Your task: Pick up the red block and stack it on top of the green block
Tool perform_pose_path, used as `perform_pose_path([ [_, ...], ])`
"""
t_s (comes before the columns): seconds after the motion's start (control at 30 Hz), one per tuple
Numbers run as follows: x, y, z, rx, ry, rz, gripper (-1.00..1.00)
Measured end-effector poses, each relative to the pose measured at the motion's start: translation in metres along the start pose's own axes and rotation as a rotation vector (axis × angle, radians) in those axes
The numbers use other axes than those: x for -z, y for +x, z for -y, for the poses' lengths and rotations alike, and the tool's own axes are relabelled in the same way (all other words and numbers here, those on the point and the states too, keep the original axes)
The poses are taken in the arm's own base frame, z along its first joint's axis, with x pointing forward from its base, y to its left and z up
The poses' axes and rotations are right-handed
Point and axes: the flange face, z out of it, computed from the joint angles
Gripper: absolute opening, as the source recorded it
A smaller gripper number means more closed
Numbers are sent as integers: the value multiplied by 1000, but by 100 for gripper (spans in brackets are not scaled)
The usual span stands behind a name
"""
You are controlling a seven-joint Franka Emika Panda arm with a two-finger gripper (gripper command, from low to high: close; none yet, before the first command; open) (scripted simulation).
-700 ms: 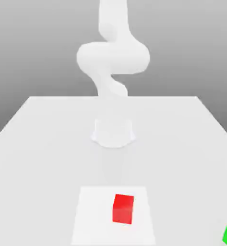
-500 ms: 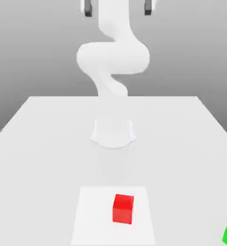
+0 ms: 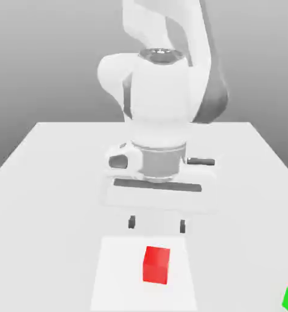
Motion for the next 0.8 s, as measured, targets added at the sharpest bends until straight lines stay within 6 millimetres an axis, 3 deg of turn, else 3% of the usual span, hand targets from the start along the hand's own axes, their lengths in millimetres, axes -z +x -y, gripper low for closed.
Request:
perform_pose_path([
  [0.17, -59, -4, -5, -6, -18, 14, 0],
  [0.2, -70, -5, -6, -6, -19, 14, -100],
  [0.43, -72, -5, -6, -6, -18, 13, -100],
  [0.63, -17, -6, -1, 12, -19, 13, -100],
  [0.8, -1, -42, 71, 320, -18, 16, -100],
])
